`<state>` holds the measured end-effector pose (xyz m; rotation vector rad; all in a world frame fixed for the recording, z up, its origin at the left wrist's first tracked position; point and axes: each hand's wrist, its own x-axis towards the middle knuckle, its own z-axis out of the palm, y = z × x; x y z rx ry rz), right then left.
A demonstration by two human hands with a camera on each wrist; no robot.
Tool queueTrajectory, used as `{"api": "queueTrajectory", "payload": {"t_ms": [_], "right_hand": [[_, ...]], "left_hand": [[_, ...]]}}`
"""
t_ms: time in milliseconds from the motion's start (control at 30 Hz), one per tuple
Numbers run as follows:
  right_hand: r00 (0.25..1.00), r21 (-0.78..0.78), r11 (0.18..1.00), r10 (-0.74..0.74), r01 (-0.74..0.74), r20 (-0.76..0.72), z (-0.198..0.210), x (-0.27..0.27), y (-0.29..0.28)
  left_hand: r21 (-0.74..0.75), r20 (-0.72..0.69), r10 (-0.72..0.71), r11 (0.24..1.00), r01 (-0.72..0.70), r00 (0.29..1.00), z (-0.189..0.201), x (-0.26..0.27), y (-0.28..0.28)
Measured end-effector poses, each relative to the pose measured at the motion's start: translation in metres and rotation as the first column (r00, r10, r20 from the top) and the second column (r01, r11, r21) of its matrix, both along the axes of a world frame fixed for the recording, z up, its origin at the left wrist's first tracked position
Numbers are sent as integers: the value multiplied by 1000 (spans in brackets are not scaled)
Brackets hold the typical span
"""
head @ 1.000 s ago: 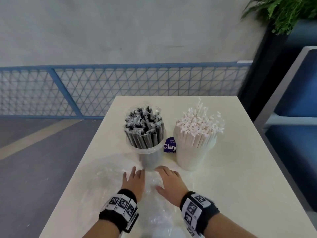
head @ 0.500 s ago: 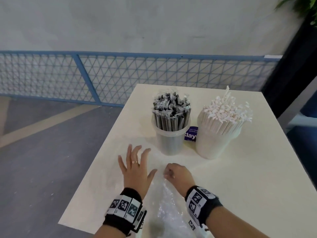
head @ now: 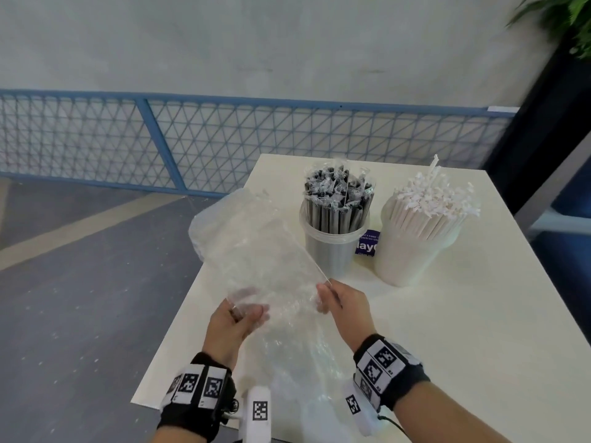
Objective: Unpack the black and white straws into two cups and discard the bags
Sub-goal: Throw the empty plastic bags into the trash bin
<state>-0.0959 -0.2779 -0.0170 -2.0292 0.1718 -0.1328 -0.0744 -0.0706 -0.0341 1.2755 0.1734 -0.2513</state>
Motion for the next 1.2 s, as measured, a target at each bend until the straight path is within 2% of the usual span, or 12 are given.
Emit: {"api": "queueTrajectory", "payload": {"t_ms": [67, 200, 367, 500, 600, 700, 800, 900, 967, 1033, 1133, 1200], "right_hand": [[999, 1, 1000, 22, -22, -23, 3, 0, -1], [984, 197, 972, 148, -127, -96, 14, 3, -4], [971, 346, 926, 207, -154, -121, 15, 0, -16], [984, 539, 842, 86, 13, -158, 13, -9, -27], [981, 431, 898, -4, 88, -192, 17, -14, -39], [982, 429, 888, -106, 164, -156, 19, -22, -49], [974, 630, 747, -209, 213, -82, 25, -35, -59], [957, 542, 795, -284, 272, -64, 27, -51, -74], [951, 551, 784, -304, 286, -60, 25, -65, -91], [970, 623, 745, -218, 239, -110, 23, -83, -113], [989, 389, 915, -60, 109, -136, 23, -115, -142], [982, 225, 959, -145, 170, -124, 24, -135, -159]], "left_hand": [[117, 45, -74, 991, 68, 996, 8, 1, 1], [281, 35, -283, 923, 262, 958, 14, 5, 6], [128, 6, -325, 938, 322, 946, 13, 16, 5], [1, -70, -293, 956, 294, 953, 14, 16, -14], [21, -82, -366, 929, 369, 927, 15, 19, -28], [-15, -149, -470, 881, 473, 870, 16, 22, -40], [13, -168, -624, 772, 635, 763, 22, 17, -53], [299, 25, -635, 742, 600, 772, 24, 10, -75], [378, 176, -580, 786, 489, 796, 29, 9, -93], [400, 262, -534, 818, 413, 804, 37, 7, -112], [432, 308, -553, 806, 404, 774, 44, -6, -148], [445, 305, -570, 794, 415, 763, 46, -20, -176]]}}
